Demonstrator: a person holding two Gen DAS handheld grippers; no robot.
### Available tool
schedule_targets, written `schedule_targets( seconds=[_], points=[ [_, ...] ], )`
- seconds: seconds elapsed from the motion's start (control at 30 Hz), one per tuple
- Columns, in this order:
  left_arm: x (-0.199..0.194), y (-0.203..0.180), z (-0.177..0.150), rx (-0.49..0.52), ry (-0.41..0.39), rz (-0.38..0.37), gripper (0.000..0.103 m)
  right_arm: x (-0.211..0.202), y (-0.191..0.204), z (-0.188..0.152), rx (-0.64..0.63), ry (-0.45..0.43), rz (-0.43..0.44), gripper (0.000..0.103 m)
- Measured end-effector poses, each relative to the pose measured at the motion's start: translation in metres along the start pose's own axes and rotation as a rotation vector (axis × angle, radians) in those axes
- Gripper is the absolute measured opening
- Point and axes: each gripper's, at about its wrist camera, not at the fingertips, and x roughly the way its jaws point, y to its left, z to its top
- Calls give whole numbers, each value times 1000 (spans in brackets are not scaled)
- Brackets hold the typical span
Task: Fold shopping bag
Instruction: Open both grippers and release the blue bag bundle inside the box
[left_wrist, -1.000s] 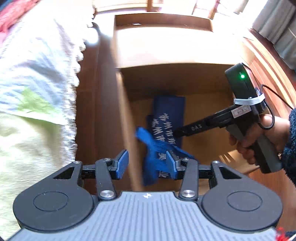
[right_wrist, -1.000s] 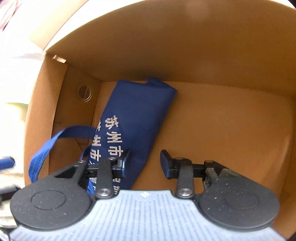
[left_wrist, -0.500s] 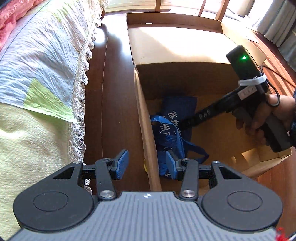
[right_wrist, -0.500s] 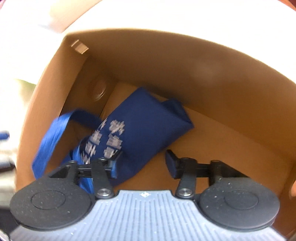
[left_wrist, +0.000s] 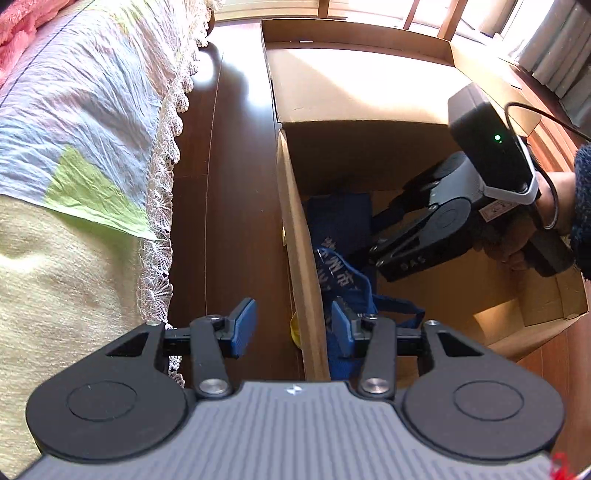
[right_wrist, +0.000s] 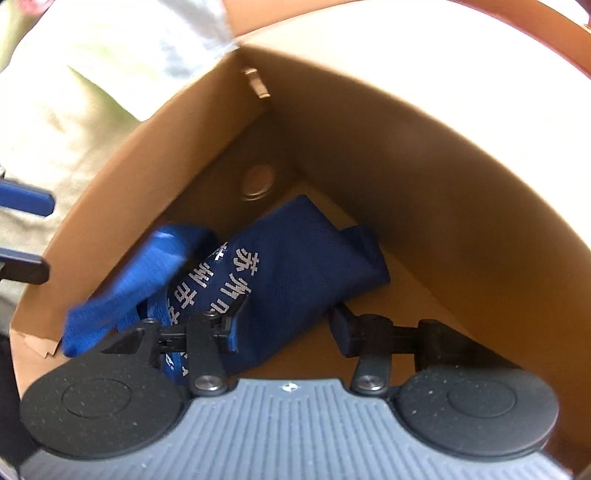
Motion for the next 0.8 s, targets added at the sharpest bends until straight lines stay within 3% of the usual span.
schedule_targets(
  seconds=[0.17, 0.3, 0.67, 0.73, 0.8],
  points=[
    [2, 9, 0, 5, -2, -5, 51, -12, -8, 15, 24, -8, 55, 42],
    [2, 8, 4, 23, -8, -8, 51, -26, -17, 21, 100, -95, 75, 40],
    [7, 9, 5, 29, -6, -3, 51, -54, -40, 36, 323, -73, 134, 40],
    [7, 9, 5, 32, -8, -3, 51, -47, -31, -8, 343, -82, 134, 41],
    [7, 8, 5, 35, -10, -2, 51, -55, -34, -8, 362, -90, 130, 41]
  ],
)
